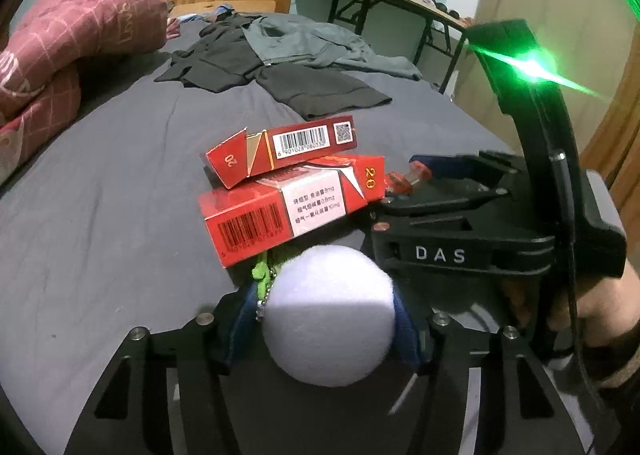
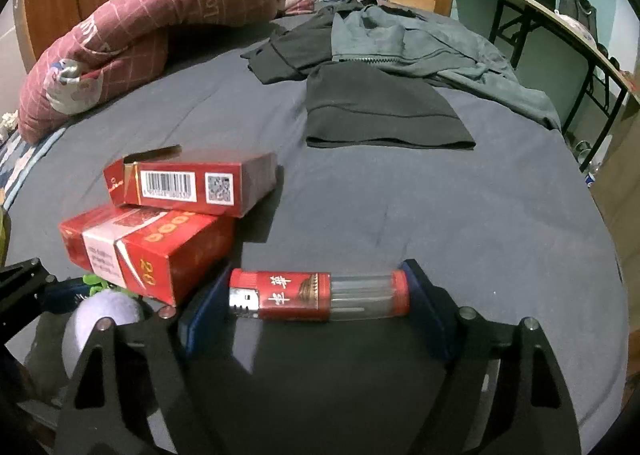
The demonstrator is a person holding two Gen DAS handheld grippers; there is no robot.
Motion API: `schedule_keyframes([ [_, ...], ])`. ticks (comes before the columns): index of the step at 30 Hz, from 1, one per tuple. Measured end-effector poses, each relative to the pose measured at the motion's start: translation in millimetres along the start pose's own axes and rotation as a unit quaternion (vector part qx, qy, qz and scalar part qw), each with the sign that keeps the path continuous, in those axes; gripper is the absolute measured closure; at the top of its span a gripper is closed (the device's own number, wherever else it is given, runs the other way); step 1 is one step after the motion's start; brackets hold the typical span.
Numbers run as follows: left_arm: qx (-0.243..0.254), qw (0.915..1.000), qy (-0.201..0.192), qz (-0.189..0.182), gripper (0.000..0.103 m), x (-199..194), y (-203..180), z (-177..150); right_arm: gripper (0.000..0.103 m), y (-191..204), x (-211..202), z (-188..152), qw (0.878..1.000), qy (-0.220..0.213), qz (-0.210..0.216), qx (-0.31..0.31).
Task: Organize objects
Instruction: 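Grasp the white plush ball with the left tool while the right tool grasps the red-clear tube, then carry the plush ball and red-clear tube toward the yellow basin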
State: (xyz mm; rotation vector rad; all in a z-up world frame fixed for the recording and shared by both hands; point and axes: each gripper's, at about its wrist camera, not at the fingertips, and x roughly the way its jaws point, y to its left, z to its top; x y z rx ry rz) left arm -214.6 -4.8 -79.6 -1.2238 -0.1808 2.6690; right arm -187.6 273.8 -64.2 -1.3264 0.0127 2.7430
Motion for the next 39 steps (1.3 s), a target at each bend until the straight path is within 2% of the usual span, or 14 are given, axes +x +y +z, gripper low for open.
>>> schedule_keyframes([
  [5,0.019,0.9998,0.002,0.002,0.047,-12.8,2.6,-10.1,0.021,1.8,-8.8,-8.1,1.0,-0.003,-0.001,-0.007],
  [10,0.006,1.0,0.006,0.002,0.047,-27.9,14.5,-19.9,0.021,0.1,-23.1,-22.2,1.0,-0.001,0.001,-0.003],
  [19,-0.001,0.9997,0.001,0.024,0.047,-65.1,17.0,-55.6,0.021,6.6,-60.6,-62.8,1.0,0.003,-0.02,0.011],
  [25,-0.002,0.9981,0.0,0.061,0.047,-96.8,17.2,-83.4,0.021,2.1,-100.8,-101.8,0.994,-0.009,-0.05,0.092],
  [28,-0.012,0.9953,-0.048,0.083,0.048,-124.9,18.5,-96.8,0.021,-4.4,-121.8,-122.6,0.988,-0.033,-0.05,0.142],
  [29,-0.018,0.9946,-0.06,0.083,0.048,-132.0,19.9,-94.9,0.021,-6.0,-125.0,-124.4,0.987,-0.038,-0.05,0.15],
  [31,-0.007,0.9953,-0.048,0.084,0.048,-130.1,18.4,-89.3,0.021,-10.4,-126.0,-120.4,0.985,-0.037,-0.051,0.159],
  [34,0.004,0.9928,-0.061,0.103,0.048,-133.7,15.0,-90.8,0.021,-9.4,-127.5,-109.9,0.985,-0.046,-0.053,0.155],
  [37,-0.01,0.9941,-0.061,0.089,0.048,-135.8,12.1,-91.6,0.021,-4.3,-137.1,-101.5,0.985,-0.066,-0.05,0.15],
  [39,0.0,0.9931,-0.066,0.097,0.048,-139.2,8.0,-94.2,0.021,-1.1,-142.8,-98.3,0.986,-0.073,-0.048,0.145],
])
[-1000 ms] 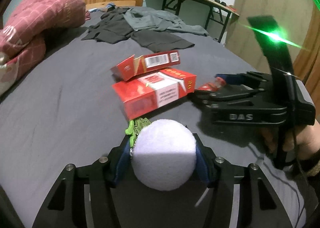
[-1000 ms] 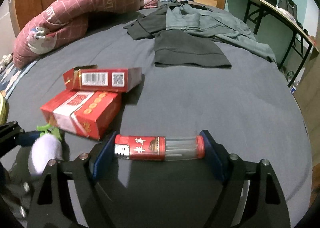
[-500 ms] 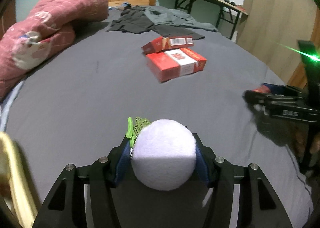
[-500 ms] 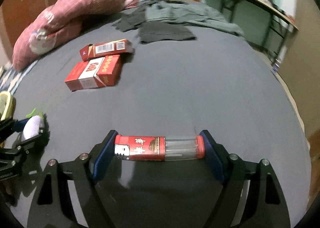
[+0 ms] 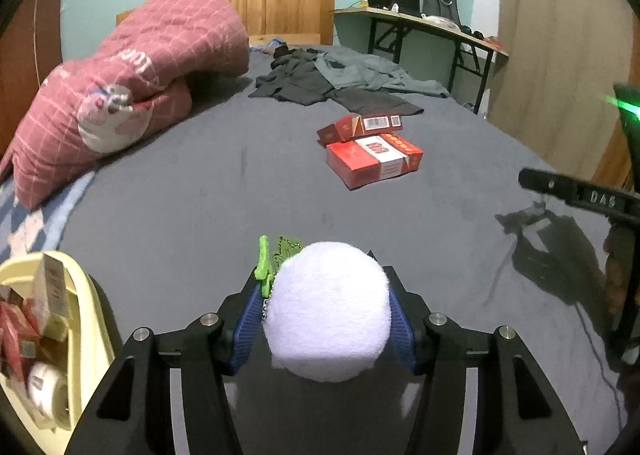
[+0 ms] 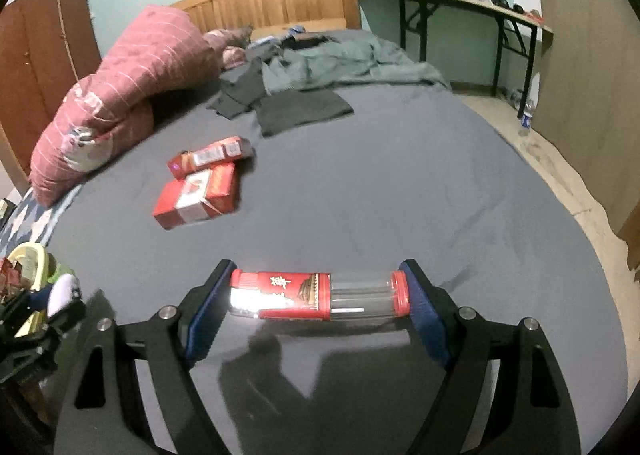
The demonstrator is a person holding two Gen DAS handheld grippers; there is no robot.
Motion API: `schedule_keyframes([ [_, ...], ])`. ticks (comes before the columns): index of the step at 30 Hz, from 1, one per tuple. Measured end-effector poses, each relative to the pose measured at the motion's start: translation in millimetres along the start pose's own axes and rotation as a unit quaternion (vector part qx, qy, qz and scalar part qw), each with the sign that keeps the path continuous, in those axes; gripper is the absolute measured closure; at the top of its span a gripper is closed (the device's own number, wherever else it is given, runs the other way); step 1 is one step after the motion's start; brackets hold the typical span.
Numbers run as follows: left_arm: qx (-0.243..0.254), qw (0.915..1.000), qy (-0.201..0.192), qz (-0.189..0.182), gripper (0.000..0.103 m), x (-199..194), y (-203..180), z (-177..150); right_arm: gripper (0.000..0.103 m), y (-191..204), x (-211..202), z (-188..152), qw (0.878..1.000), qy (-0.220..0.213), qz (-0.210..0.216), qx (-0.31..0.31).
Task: Organize objects
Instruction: 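Carry the plush ball and red-clear tube toward the yellow basin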
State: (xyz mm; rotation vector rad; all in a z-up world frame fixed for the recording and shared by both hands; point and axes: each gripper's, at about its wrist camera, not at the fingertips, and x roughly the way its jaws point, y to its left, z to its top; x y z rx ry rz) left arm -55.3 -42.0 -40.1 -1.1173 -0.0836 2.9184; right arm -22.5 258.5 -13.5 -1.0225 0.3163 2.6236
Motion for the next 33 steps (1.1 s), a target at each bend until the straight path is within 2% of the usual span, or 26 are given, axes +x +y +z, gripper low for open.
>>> schedule_keyframes([
  [13,-0.028,0.999,-0.024,0.026,0.048,-17.0,17.3,9.5,0.021,9.2,-28.0,16.8,0.999,-0.036,0.001,-0.003],
  [19,-0.033,0.9989,-0.021,0.025,0.048,-23.2,18.8,10.1,0.021,21.3,-28.9,16.6,0.999,-0.029,0.005,-0.019],
  [25,-0.03,0.9986,-0.03,0.032,0.048,-42.7,22.1,9.6,0.021,25.6,-31.8,13.0,0.999,-0.024,0.005,-0.026],
  [33,-0.046,0.9966,-0.044,0.052,0.048,-84.3,45.9,-4.0,0.021,44.2,-45.6,6.6,0.998,-0.026,0.019,-0.051],
])
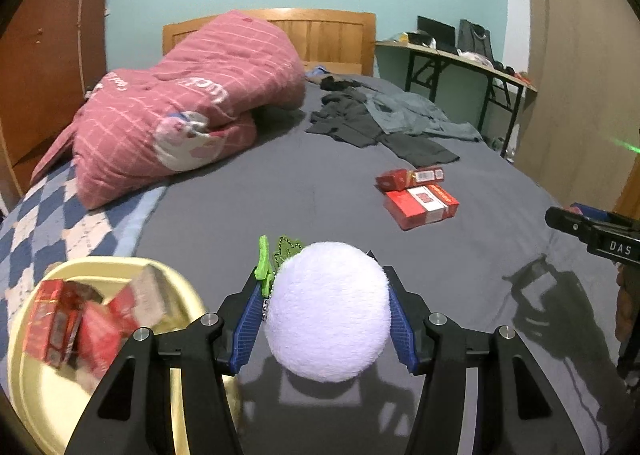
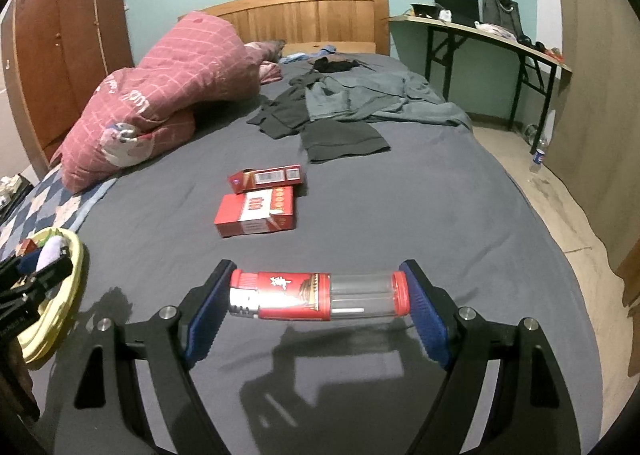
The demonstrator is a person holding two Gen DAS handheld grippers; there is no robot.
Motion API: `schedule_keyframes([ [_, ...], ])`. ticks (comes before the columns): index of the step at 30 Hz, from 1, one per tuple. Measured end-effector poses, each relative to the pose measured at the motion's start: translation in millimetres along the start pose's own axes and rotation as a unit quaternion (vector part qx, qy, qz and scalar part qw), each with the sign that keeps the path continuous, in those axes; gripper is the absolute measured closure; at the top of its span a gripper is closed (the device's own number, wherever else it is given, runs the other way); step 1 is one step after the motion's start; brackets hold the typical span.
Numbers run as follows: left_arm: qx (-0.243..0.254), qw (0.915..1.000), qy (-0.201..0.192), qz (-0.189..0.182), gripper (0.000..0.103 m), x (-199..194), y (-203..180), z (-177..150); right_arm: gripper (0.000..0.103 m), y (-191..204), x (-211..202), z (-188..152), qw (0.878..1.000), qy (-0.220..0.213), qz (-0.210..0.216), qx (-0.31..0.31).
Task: Organize objects
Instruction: 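Carry the plush ball and red-clear tube toward the yellow basin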
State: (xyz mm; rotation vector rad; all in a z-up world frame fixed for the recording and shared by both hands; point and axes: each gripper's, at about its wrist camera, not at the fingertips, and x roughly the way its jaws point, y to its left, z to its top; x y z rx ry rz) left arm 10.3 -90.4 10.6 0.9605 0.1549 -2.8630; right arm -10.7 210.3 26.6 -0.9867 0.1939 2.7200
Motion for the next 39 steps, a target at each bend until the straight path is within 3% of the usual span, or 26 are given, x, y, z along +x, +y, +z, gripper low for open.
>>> schedule_keyframes([
  [15,-0.011,0.9988,-0.024,0.042,0.048,-73.6,67.0,-25.3,0.021,77.3,-34.4,-18.7,0.998,0.013,0.023,-0.063],
  [17,-0.006,0.9985,-0.016,0.052,0.048,-84.6,81.9,-29.3,0.021,98.0,-40.0,-17.2,0.996,0.013,0.03,-0.083],
  [21,-0.057,0.9969,-0.018,0.052,0.048,-107.5,123.9,-30.5,0.021,141.5,-53.0,-7.5,0.993,-0.001,0.057,-0.103],
  [26,-0.081,0.9928,-0.014,0.086,0.048,-129.0,164.8,-46.7,0.021,211.4,-56.9,-6.3,0.985,-0.003,0.105,-0.134],
  [31,-0.101,0.9907,-0.012,0.091,0.048,-144.8,184.3,-54.4,0.021,278.1,-50.1,-15.3,0.974,0.011,0.148,-0.17],
  [39,-0.079,0.991,-0.018,0.106,0.048,-162.9,199.0,-51.7,0.021,348.8,-55.3,-19.3,0.96,0.006,0.192,-0.205],
])
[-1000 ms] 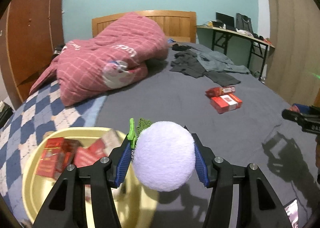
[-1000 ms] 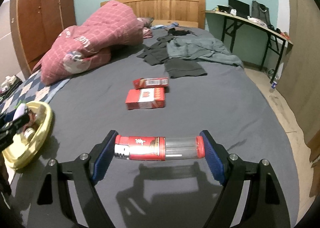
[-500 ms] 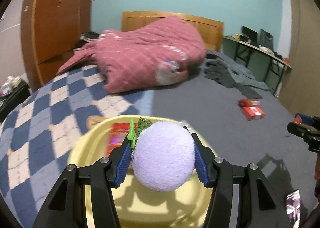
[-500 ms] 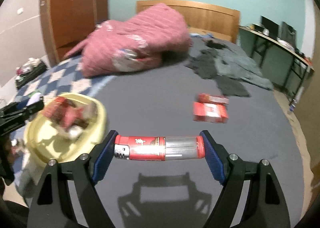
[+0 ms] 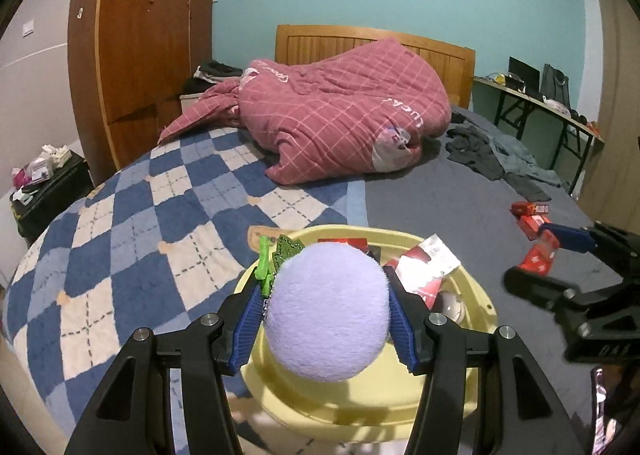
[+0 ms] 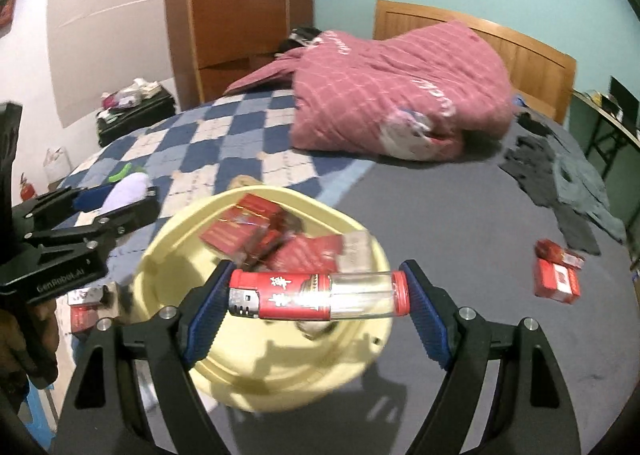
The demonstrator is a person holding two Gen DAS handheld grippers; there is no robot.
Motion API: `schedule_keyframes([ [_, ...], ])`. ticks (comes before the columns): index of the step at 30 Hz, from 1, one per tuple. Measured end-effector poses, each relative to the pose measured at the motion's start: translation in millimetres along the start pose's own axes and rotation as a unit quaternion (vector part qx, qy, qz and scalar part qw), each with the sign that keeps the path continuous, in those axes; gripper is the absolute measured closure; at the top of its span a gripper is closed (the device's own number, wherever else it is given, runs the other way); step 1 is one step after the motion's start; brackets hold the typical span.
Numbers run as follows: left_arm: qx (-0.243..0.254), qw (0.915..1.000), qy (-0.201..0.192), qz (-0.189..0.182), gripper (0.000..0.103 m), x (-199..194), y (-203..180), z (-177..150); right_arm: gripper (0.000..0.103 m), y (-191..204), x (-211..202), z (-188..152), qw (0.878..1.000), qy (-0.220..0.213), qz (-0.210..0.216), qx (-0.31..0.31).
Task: Organize objects
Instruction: 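Carry the plush ball and red-clear tube toward the yellow basin, then lower the plush ball into the basin with the left tool while the right tool lowers the tube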
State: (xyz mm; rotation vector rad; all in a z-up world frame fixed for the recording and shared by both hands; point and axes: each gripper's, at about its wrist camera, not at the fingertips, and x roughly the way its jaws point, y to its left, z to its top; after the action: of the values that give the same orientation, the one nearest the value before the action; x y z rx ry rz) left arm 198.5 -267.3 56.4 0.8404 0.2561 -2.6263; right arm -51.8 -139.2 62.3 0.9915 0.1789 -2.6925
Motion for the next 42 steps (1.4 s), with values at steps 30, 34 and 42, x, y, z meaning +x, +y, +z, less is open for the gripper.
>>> schedule_keyframes([
  [30,0.019,0.9935,0.112,0.006,0.048,139.5,-15.0,-36.4,0.021,25.7,112.6,-55.5,0.994,0.105,-0.01,-0.032],
  [34,0.018,0.9932,0.115,0.001,0.047,142.3,-13.6,-36.6,0.021,27.1,114.7,-56.6,0.994,0.104,-0.013,-0.037],
  [42,0.02,0.9922,0.122,0.008,0.046,141.7,-13.8,-36.0,0.021,30.5,117.8,-58.0,0.993,0.105,-0.019,-0.056],
])
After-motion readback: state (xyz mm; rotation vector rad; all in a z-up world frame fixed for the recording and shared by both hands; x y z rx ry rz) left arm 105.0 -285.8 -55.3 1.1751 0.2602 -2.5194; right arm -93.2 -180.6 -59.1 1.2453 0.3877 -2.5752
